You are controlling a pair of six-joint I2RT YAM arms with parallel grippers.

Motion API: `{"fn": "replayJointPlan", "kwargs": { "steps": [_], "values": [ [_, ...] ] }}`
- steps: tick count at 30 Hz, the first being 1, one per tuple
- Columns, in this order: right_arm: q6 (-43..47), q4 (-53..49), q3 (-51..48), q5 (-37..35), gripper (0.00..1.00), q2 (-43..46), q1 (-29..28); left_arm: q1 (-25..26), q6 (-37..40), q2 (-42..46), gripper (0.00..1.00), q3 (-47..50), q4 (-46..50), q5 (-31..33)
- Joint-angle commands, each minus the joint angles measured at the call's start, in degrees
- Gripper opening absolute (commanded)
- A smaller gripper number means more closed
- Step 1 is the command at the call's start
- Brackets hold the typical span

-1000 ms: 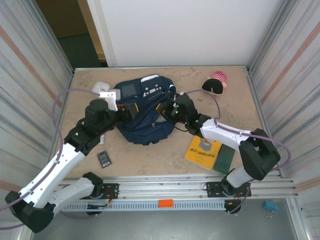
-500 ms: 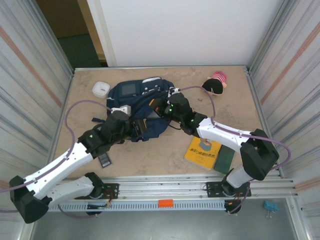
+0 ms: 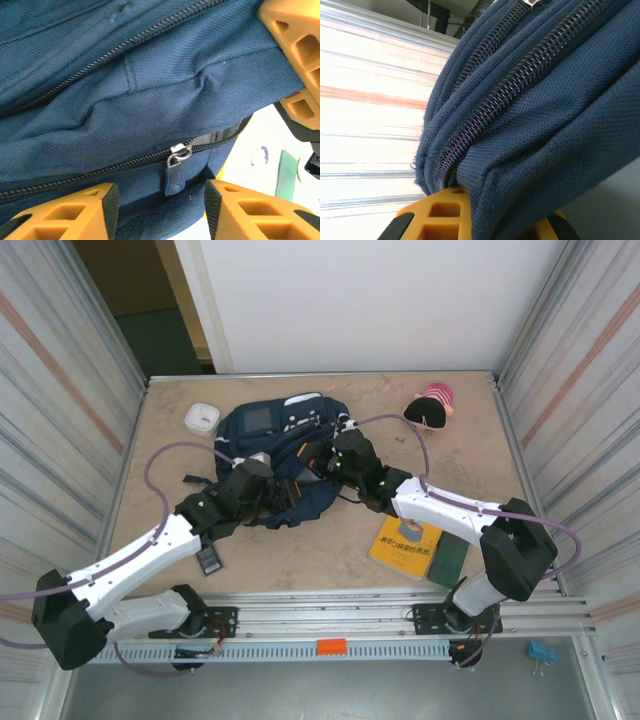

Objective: Pack books, pencil case, and school supplies into a backpack

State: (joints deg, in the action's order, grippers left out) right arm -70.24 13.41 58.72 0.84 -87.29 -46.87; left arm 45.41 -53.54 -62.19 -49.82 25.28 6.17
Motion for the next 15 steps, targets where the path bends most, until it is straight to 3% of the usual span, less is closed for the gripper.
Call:
{"fn": "replayJointPlan", "kwargs": {
  "steps": [1, 15],
  "values": [
    [1.3, 4.2, 2.6, -1.7, 0.0, 2.6, -0.2, 0.5, -1.7, -0.7, 0.5, -2.3, -2.1, 2.4],
    [1.1, 2.3, 1.9, -0.7, 0.0, 4.7, -1.0, 0.7, -3.3, -8.5, 0.37, -6.8, 2.8, 8.4]
  ]
}}
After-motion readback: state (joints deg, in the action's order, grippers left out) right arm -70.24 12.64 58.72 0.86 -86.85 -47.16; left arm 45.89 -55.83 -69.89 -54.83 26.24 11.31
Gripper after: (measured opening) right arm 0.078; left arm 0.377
